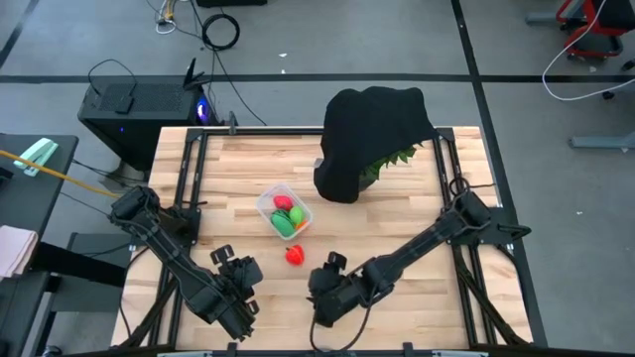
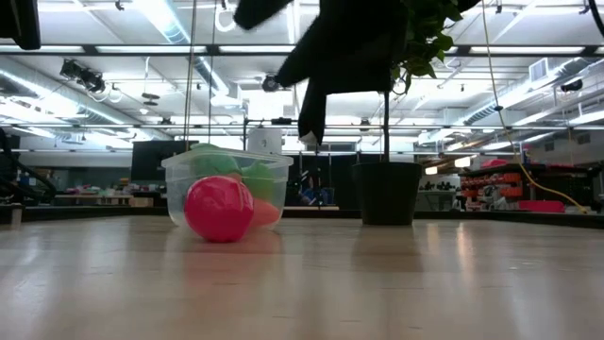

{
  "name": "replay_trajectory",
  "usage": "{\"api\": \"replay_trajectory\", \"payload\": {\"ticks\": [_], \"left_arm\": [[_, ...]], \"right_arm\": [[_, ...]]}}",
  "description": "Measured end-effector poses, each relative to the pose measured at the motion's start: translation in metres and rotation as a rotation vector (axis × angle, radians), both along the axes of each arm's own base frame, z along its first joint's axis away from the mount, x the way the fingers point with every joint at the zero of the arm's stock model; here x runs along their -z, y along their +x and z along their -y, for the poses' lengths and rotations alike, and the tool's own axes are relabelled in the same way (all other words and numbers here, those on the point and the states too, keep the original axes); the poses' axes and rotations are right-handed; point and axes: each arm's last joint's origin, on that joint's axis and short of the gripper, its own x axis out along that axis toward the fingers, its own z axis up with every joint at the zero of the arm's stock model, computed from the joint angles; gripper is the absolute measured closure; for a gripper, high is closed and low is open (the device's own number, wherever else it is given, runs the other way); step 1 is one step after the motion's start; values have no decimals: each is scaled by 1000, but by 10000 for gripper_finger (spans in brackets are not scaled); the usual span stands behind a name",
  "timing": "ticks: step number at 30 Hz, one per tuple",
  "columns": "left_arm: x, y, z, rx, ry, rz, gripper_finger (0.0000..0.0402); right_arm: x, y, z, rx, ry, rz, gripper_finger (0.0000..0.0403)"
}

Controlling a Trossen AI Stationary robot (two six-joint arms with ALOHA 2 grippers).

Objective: Pick and placing Produce into tupperware
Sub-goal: Put the red apple into the transparent bin

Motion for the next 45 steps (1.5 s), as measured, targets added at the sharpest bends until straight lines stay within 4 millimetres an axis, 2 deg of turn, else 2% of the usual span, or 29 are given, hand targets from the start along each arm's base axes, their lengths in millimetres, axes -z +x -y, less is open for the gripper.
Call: {"api": "replay_trajectory", "payload": {"ticks": [6, 9, 17, 22, 27, 33, 38, 45], "left_arm": [[0, 0, 0, 0, -1, 1, 239], [0, 0, 0, 0, -1, 1, 239], [0, -2, 2, 8, -2, 1, 239], [0, -2, 2, 8, -2, 2, 239], [0, -2, 3, 11, -2, 2, 239], [0, -2, 3, 13, -2, 2, 239], [0, -2, 3, 12, -2, 2, 239], [0, -2, 3, 11, -6, 6, 239]], "right_arm": [[28, 22, 14, 1, 39, -24, 104], [32, 29, 18, 2, 64, -6, 92], [30, 34, 18, -19, 104, 27, 95], [31, 36, 26, 108, 132, 32, 96], [40, 29, 43, 230, 114, -100, 68], [40, 37, 63, 326, 154, -78, 10], [40, 41, 76, 377, 140, -62, 11], [46, 45, 79, 373, 144, -69, 5]]}}
